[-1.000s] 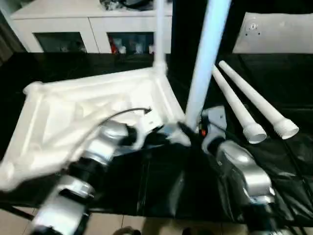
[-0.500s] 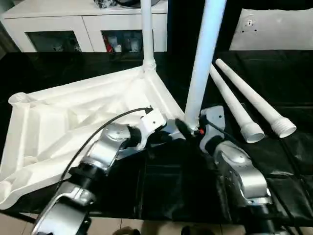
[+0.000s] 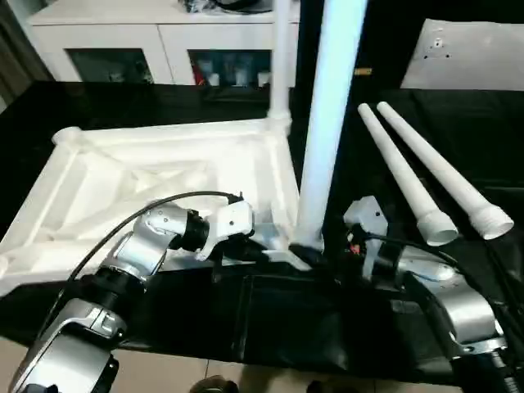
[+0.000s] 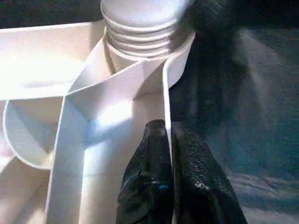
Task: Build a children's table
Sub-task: Rotate leg to tighten
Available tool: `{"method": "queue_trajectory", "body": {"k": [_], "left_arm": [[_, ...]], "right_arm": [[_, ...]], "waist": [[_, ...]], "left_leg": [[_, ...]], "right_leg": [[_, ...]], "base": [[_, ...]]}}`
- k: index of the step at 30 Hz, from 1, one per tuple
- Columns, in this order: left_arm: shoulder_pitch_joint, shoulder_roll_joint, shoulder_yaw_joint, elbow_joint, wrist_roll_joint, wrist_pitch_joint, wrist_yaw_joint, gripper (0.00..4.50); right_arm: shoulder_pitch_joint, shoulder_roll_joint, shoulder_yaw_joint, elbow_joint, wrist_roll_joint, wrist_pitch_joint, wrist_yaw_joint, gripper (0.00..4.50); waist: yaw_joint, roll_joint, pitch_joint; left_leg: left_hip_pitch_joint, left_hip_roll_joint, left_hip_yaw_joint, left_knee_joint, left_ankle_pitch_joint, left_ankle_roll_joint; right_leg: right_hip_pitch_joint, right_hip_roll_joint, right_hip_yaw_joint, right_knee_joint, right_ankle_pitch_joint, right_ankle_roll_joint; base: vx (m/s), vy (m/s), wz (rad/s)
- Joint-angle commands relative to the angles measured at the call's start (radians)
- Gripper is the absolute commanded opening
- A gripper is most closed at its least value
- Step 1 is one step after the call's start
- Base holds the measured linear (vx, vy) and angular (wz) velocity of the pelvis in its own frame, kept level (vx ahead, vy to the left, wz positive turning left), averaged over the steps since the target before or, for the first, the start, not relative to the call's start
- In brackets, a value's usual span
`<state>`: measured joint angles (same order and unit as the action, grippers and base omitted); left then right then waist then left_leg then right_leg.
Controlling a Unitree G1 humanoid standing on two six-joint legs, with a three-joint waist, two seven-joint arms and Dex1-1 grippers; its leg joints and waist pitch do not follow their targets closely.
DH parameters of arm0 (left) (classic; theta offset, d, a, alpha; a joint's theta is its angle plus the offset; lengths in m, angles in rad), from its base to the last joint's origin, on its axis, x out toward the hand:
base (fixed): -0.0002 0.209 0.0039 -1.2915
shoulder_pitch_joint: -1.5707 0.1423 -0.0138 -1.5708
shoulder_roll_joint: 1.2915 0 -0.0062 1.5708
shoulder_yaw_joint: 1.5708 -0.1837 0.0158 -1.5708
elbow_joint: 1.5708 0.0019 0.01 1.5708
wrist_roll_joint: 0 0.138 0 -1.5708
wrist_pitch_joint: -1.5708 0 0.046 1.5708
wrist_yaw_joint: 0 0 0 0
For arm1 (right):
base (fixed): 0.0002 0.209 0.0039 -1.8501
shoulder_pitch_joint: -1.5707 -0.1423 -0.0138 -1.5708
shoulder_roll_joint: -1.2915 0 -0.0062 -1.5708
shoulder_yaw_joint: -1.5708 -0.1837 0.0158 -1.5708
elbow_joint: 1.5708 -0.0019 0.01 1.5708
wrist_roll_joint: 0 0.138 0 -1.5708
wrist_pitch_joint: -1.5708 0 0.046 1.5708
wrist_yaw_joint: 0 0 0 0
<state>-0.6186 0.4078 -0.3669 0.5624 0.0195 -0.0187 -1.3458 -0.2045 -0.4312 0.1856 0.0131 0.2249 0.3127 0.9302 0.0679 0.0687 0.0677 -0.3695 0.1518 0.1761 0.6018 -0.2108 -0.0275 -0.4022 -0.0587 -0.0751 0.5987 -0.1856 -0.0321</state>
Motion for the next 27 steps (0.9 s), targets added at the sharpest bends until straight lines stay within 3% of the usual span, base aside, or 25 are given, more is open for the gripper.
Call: {"method": "queue_trajectory", "body": {"k": [1,9,13,23,27], "left_arm": [[-0.032,0.005,-0.02,-0.013,-0.014,-0.04,-0.063,0.0],[-0.045,0.007,-0.031,0.015,-0.012,-0.078,-0.122,0.0],[-0.041,0.006,-0.034,0.014,-0.019,-0.079,-0.128,0.0],[-0.037,0.005,-0.032,0.02,-0.023,-0.082,-0.146,0.0],[-0.033,0.004,-0.028,0.016,-0.026,-0.067,-0.141,0.0]], "right_arm": [[-0.012,-0.006,0.022,-0.01,0.002,-0.015,0.046,4.46],[-0.019,-0.024,0.04,-0.009,0.035,0.0,0.111,3.95],[-0.018,-0.027,0.041,-0.011,0.039,0.004,0.121,3.64],[-0.012,-0.03,0.048,-0.013,0.047,0.019,0.14,2.85],[-0.005,-0.021,0.055,-0.02,0.051,0.036,0.134,2.75]], "waist": [[0.002,-0.012,-0.067],[0.022,-0.009,-0.065],[0.023,-0.015,-0.064],[0.022,-0.015,-0.062],[0.023,-0.014,-0.062]], "left_leg": [[0.004,0.083,-0.03,-0.062,-0.071,0.122],[0.008,0.088,-0.031,-0.065,-0.081,0.108],[0.006,0.085,-0.03,-0.065,-0.081,0.106],[0.005,0.085,-0.031,-0.067,-0.091,0.101],[0.006,0.086,-0.031,-0.067,-0.09,0.099]], "right_leg": [[0.062,-0.105,0.061,-0.06,-0.107,-0.231],[0.056,-0.105,0.062,-0.063,-0.147,-0.224],[0.058,-0.107,0.062,-0.065,-0.15,-0.222],[0.057,-0.106,0.061,-0.069,-0.189,-0.209],[0.057,-0.106,0.061,-0.069,-0.188,-0.208]], "base": [[0.0,0.0,0.0],[0.0,0.0,0.0],[0.0,0.0,0.0],[0.0,0.0,0.0],[0.0,0.0,0.0]]}}
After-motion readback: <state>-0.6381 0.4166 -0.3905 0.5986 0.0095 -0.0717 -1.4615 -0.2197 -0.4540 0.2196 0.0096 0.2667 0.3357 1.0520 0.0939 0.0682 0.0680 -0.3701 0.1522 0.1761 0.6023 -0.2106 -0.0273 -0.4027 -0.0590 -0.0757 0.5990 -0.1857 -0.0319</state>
